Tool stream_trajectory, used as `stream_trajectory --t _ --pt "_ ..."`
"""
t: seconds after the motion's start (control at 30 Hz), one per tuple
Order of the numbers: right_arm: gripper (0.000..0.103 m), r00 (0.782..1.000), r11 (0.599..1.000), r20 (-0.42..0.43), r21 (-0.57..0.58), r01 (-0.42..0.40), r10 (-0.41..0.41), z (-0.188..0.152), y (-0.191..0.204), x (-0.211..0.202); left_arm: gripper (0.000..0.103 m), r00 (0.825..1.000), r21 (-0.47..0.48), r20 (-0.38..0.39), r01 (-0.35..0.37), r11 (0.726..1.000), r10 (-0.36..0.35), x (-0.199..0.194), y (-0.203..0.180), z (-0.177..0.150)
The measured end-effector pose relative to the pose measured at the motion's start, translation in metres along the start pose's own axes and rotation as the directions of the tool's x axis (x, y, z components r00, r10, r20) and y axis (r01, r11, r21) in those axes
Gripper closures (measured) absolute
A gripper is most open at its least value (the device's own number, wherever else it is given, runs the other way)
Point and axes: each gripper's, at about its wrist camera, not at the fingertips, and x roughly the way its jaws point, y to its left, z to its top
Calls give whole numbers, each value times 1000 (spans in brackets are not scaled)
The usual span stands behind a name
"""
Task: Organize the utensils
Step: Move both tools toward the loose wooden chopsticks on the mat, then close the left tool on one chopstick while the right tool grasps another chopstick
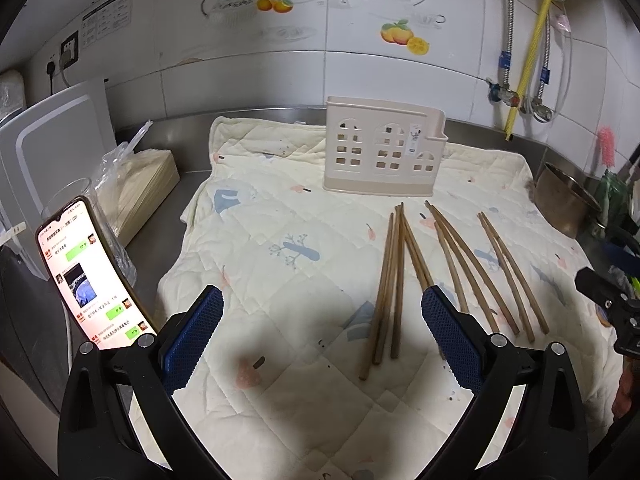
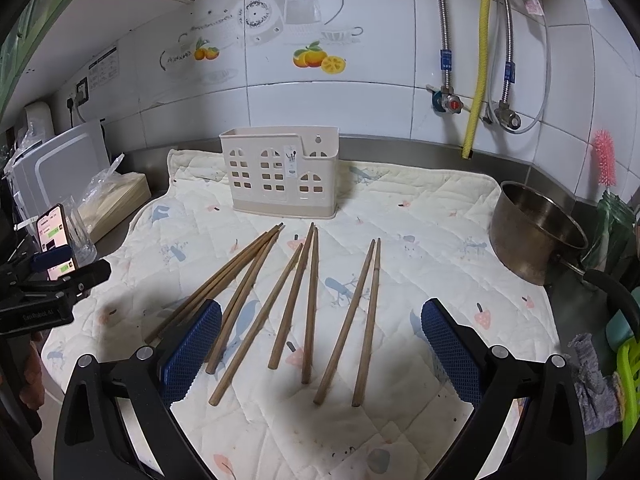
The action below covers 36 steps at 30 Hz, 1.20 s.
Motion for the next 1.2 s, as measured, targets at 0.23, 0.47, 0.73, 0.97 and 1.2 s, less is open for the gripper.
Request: stream_trajectory --t 0.23,0.47,0.73,0.97,1.2 --pt "6 1000 1000 -20 1 7 -7 -9 -3 8 5 1000 -12 8 -13 1000 13 2 5 -1" --pt "7 999 999 -47 22 28 -27 -16 -13 18 6 1000 -16 -7 -10 1000 10 10 7 -3" --pt "22 995 998 -97 53 36 -31 -24 -24 36 16 999 -23 -30 16 1000 -17 22 6 -9" --pt "39 989 995 -143 89 33 -20 -31 -32 53 37 995 -17 -65 72 997 -73 36 3 -16" --pt "62 984 992 -178 121 25 -4 -35 -37 67 63 982 17 -112 158 987 -155 53 -7 -24"
